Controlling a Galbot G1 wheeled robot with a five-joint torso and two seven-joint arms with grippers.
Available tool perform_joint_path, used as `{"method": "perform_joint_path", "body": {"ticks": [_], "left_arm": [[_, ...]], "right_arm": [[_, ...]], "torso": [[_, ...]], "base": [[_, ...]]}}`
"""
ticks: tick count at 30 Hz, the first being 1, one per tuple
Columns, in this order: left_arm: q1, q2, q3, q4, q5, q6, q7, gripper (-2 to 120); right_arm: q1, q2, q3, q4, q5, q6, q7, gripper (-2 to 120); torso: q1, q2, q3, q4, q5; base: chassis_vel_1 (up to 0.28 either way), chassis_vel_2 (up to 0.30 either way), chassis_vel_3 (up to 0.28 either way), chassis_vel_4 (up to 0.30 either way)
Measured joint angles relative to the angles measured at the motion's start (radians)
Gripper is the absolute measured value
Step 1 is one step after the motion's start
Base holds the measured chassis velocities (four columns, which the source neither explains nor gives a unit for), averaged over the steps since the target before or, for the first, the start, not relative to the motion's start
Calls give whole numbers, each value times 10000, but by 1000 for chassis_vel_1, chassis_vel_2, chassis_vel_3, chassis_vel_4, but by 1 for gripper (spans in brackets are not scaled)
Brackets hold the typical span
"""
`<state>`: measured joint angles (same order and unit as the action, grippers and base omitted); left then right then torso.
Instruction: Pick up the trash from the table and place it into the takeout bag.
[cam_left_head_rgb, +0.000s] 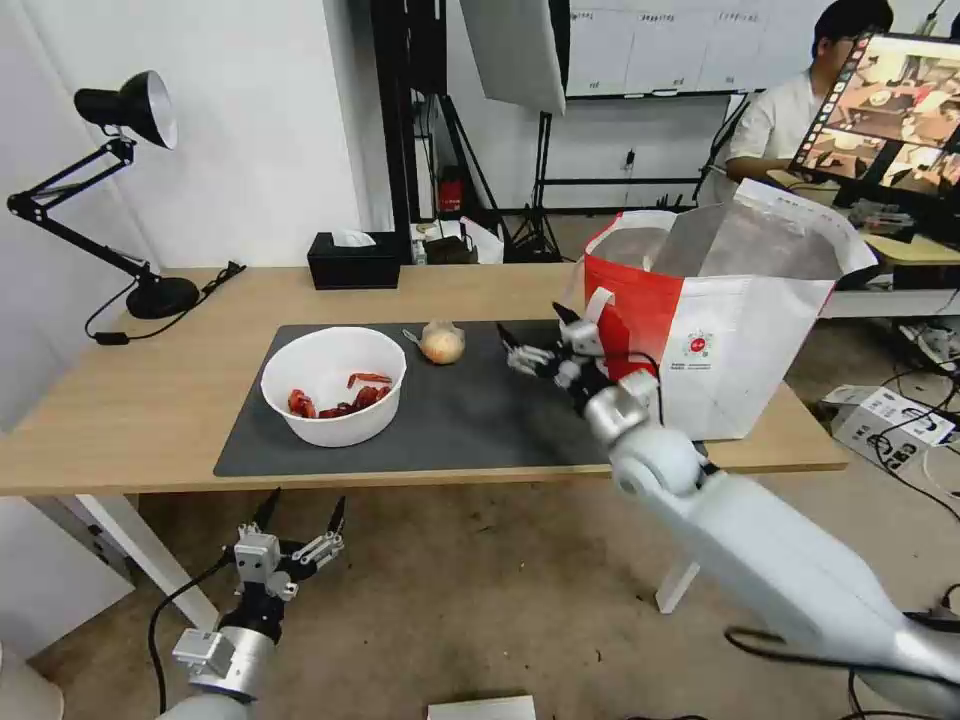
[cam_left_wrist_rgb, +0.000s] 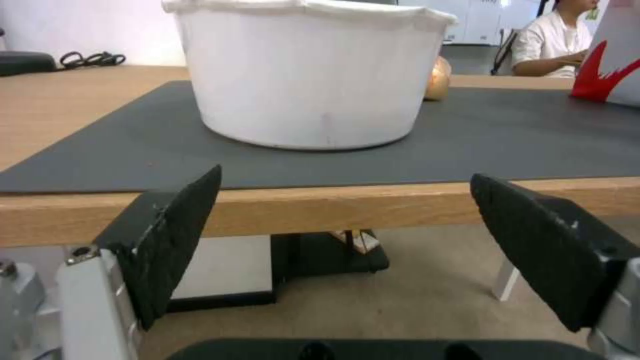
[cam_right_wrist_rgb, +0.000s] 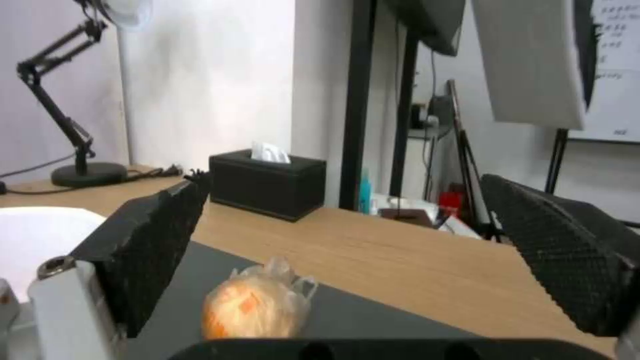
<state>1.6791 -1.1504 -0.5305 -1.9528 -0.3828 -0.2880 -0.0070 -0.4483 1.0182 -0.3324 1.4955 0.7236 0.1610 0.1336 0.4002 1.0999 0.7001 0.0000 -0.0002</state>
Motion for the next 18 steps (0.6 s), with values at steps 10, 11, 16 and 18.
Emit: {"method": "perform_joint_path", "body": {"ticks": [10, 11, 16, 18], "left_arm": [[-46, 26, -4, 63, -40, -17, 1, 100], [-46, 27, -5, 73, -41, -24, 2, 100], [-31, 41, -27, 136, -45, -83, 3, 100], [-26, 51, -36, 152, -45, -107, 3, 100]], "right_arm": [[1522, 1845, -1178, -3065, 319, -523, -556, 100], [1640, 1989, -1235, -3244, 320, -743, -558, 100], [2066, 2482, -1380, -3691, 286, -1823, -385, 100], [2153, 2577, -1400, -3735, 262, -2274, -267, 100]], "torso": [[0, 0, 0, 1, 0], [0, 0, 0, 0, 1], [-1, 0, -1, 2, 0], [-1, 0, -1, 2, 0]], "base": [[0, 0, 0, 0], [0, 0, 0, 0], [0, 0, 0, 0], [0, 0, 0, 0]]}}
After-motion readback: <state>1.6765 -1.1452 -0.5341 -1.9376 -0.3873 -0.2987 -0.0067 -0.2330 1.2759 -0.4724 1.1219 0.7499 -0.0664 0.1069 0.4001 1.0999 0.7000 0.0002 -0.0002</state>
